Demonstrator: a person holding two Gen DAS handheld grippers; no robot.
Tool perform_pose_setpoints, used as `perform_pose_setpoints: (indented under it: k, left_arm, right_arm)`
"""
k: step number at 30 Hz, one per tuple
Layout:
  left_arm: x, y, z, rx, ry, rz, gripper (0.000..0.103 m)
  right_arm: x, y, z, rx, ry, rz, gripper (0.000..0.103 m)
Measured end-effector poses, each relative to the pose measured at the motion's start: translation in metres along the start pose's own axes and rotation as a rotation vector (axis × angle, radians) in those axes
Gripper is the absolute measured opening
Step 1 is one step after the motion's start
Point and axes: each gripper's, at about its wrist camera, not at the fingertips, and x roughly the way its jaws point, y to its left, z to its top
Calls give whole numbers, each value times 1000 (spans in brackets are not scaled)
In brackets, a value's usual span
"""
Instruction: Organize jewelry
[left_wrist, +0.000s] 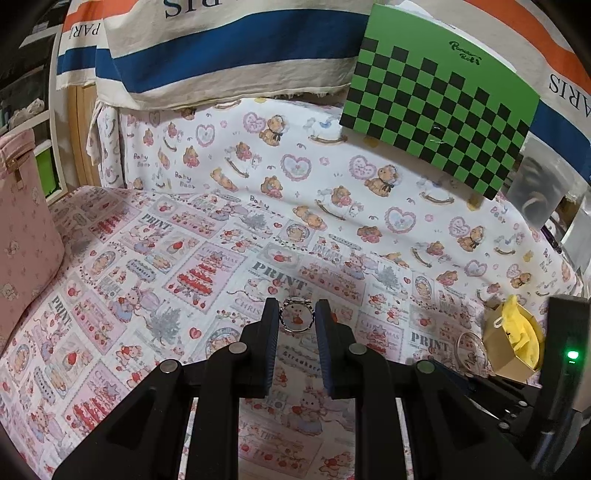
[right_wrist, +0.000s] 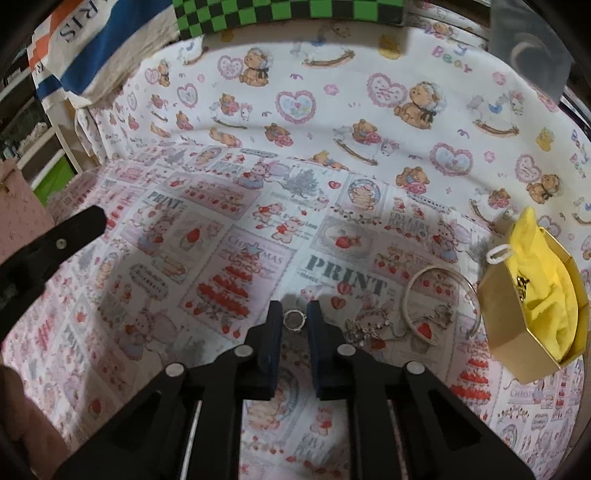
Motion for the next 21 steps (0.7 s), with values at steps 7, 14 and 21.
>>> perform_pose_setpoints:
  k: [7,14,21]
  left_arm:
    - [-4,-7,-2,26,-18,-9,19]
    - [-28,-19,-4,67,-148,-63,19]
    - [-40,-28,-8,93,-209,-117,19]
  right_arm:
    - [-36,-12,-14,4,-68,29,12]
    - [-79,-32,-30,21,-230,26,12]
    - [-117,-58,-41,74,-445,-41,12]
